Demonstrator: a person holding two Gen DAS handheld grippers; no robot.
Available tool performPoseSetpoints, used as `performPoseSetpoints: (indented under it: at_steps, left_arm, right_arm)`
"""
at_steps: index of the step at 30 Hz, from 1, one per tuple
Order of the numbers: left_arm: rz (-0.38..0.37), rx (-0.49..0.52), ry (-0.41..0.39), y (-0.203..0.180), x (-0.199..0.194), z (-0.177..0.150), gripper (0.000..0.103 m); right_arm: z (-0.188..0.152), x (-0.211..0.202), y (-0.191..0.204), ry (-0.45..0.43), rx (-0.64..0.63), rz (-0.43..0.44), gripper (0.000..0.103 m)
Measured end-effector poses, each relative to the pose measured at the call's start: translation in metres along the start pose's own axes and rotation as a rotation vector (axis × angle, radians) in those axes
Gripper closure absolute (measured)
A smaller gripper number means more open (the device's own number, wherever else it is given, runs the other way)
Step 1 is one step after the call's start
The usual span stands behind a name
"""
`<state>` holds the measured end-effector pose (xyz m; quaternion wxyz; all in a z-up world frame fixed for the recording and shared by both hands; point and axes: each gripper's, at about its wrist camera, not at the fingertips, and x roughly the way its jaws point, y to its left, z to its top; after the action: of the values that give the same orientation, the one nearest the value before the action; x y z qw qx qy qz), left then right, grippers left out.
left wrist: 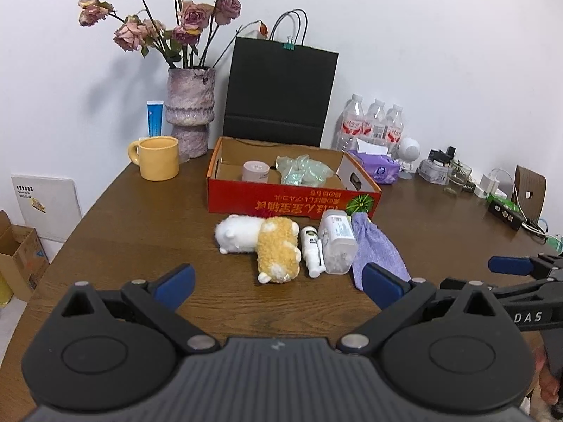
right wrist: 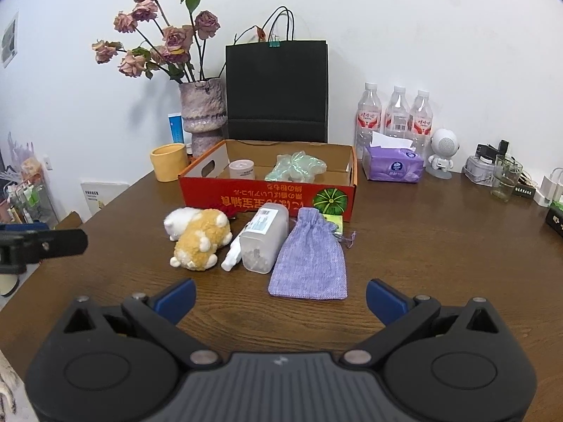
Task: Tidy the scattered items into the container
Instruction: 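Withdraw both tools from the box back toward the remaining items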
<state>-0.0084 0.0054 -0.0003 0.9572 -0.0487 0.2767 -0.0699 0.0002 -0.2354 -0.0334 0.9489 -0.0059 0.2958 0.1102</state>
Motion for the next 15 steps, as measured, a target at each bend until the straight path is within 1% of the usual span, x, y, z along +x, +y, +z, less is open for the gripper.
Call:
performPoseSetpoints:
  at_steps: [5,9,15]
  left_arm:
    - [0.007,0.018,0.027,0.000,0.004,-0.007,0.000]
    - [0.003,0.043,0.030,0.002,0.005,-0.009,0.000]
    - [0.005,0.034,0.041,0.006,0.009,-0.009,0.000]
  right_arm:
    - [0.004,0.001,-0.004,0.001,0.010,-0.002,0.000]
    - [0.006,0.000,-0.005,-0.012,0.010,0.008,0.000]
    - [0.002,0.007,-0.012,0.001,0.035,0.006,0.000]
